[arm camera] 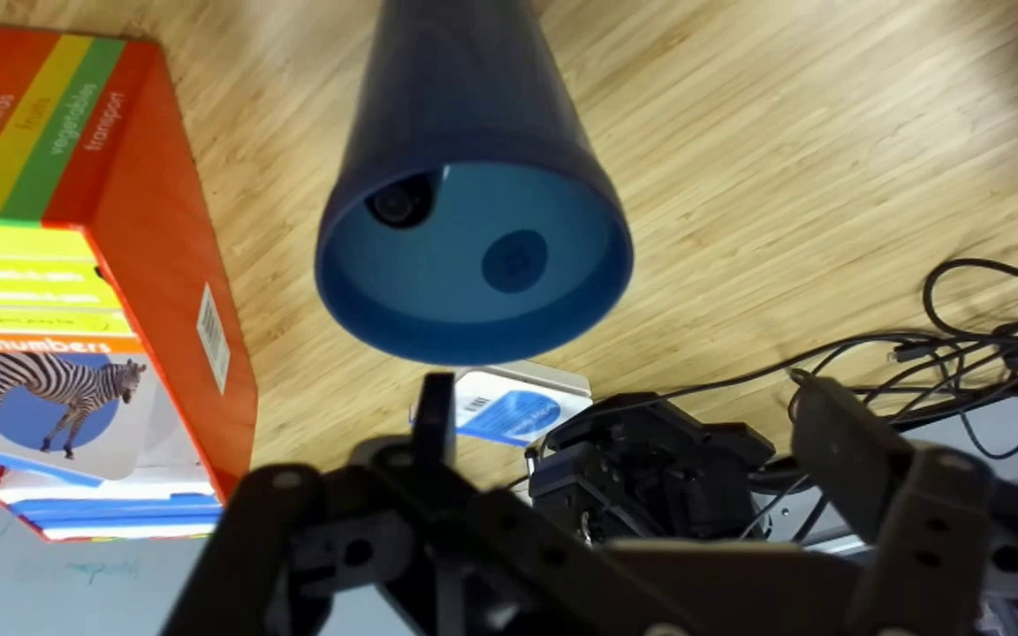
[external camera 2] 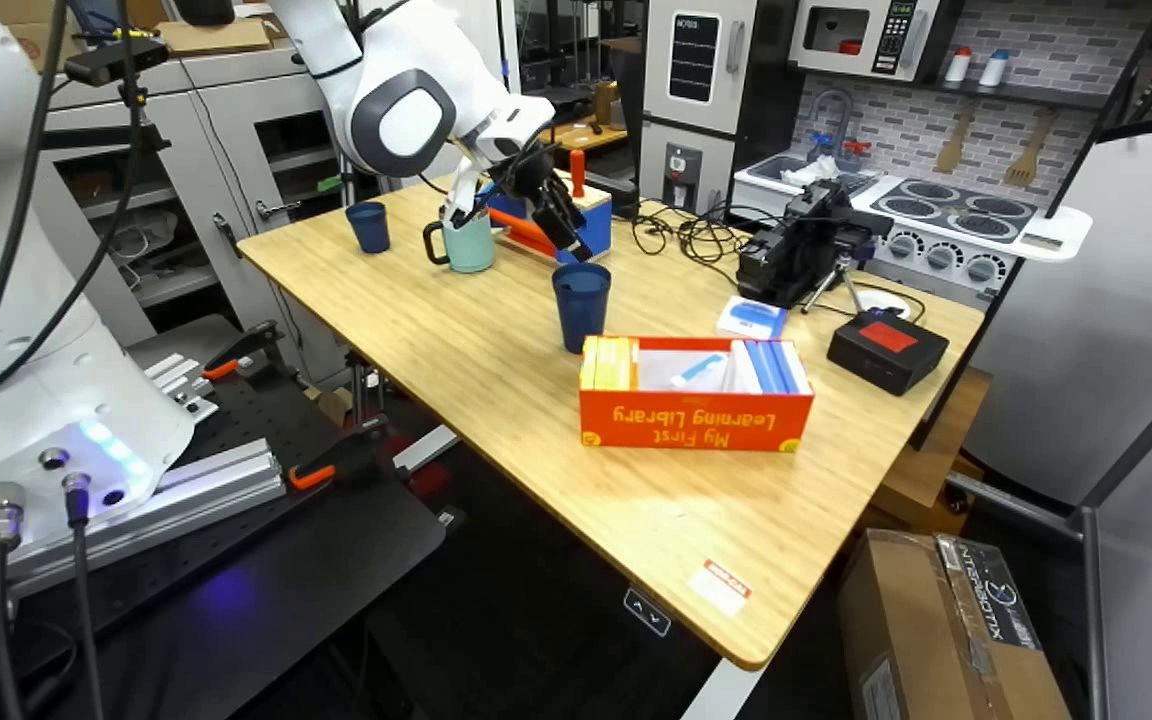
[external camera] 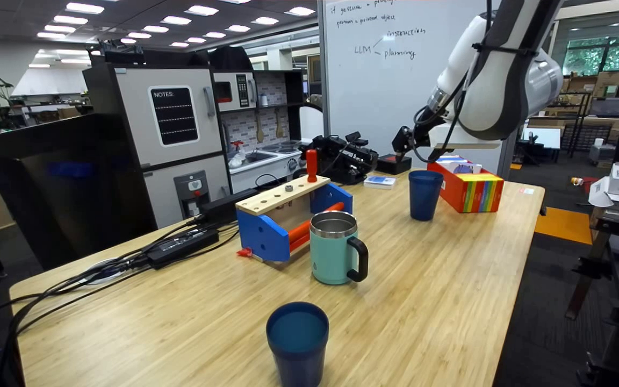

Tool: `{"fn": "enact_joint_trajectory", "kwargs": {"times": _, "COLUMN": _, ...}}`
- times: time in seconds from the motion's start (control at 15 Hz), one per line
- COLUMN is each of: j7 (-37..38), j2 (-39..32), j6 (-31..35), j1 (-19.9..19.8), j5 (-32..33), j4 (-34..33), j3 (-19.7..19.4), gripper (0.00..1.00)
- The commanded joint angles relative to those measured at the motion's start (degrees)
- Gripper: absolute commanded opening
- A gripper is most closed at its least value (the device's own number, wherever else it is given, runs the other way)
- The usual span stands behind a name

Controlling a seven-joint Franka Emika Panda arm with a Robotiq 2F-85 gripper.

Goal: Put the marker inside the cup

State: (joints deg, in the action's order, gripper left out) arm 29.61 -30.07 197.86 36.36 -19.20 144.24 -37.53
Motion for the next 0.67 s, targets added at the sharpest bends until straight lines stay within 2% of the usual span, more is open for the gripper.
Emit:
{"fn": "enact_joint_trajectory", "kwargs": {"times": 0.0, "j7": -8.95, "j2": 10.01, "j6": -1.87, "j1": -6.66, "j5": -0.26, "j4": 4.59, "j3": 5.47, "gripper": 1.0}}
{"fn": "enact_joint_trajectory", "kwargs": {"times": 0.07, "j7": -4.75, "j2": 13.06, "j6": -4.07, "j1": -6.18, "j5": 7.09, "j4": 6.44, "j3": 3.17, "gripper": 1.0}}
{"fn": "enact_joint_trajectory", "kwargs": {"times": 0.2, "j7": -7.09, "j2": 19.77, "j6": -9.41, "j1": -8.29, "j5": 10.49, "j4": 8.54, "j3": 3.14, "gripper": 1.0}}
{"fn": "enact_joint_trajectory", "kwargs": {"times": 0.27, "j7": -8.29, "j2": 23.06, "j6": -12.7, "j1": -8.22, "j5": 11.65, "j4": 9.43, "j3": 1.8, "gripper": 1.0}}
{"fn": "enact_joint_trajectory", "kwargs": {"times": 0.47, "j7": -13.2, "j2": 33.15, "j6": -25.99, "j1": -9.89, "j5": 14.46, "j4": 9.9, "j3": -1.0, "gripper": 1.0}}
{"fn": "enact_joint_trajectory", "kwargs": {"times": 0.6, "j7": -14.09, "j2": 36.55, "j6": -35.5, "j1": -10.62, "j5": 16.38, "j4": 7.63, "j3": -3.51, "gripper": 1.0}}
